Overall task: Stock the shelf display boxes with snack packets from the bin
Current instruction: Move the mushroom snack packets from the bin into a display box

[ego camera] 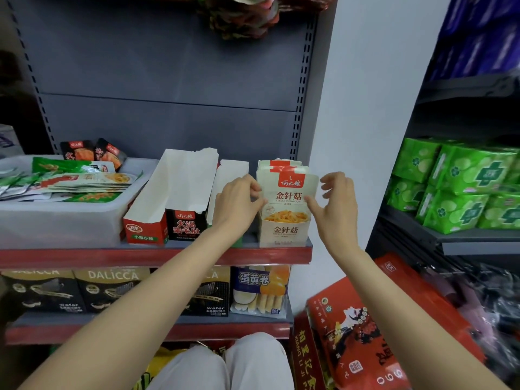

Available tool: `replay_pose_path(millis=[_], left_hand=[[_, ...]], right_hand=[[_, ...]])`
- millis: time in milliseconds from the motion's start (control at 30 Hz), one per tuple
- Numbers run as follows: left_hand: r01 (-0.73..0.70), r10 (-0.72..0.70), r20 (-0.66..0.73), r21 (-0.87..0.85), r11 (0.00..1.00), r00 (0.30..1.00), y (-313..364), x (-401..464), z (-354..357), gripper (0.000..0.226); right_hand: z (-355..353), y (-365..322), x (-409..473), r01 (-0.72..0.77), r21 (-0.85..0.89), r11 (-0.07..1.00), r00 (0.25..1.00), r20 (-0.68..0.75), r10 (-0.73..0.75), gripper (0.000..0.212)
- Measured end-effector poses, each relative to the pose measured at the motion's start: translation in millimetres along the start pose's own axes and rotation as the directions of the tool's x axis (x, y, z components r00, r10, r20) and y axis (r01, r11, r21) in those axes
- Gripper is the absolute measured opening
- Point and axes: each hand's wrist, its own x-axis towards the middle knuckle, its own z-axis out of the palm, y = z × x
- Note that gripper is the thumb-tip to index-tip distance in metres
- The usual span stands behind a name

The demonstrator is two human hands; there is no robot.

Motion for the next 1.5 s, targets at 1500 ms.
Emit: replay_pose_path(millis=[1500], left_hand=[[0.632, -0.667, -0.161, -0.219, 0.743, 0.728, -257, 37, -254, 0.026]], right_hand=[[270, -263, 22, 0.478, 0.135, 0.868, 0.375, 0.862, -0.341, 0.037]])
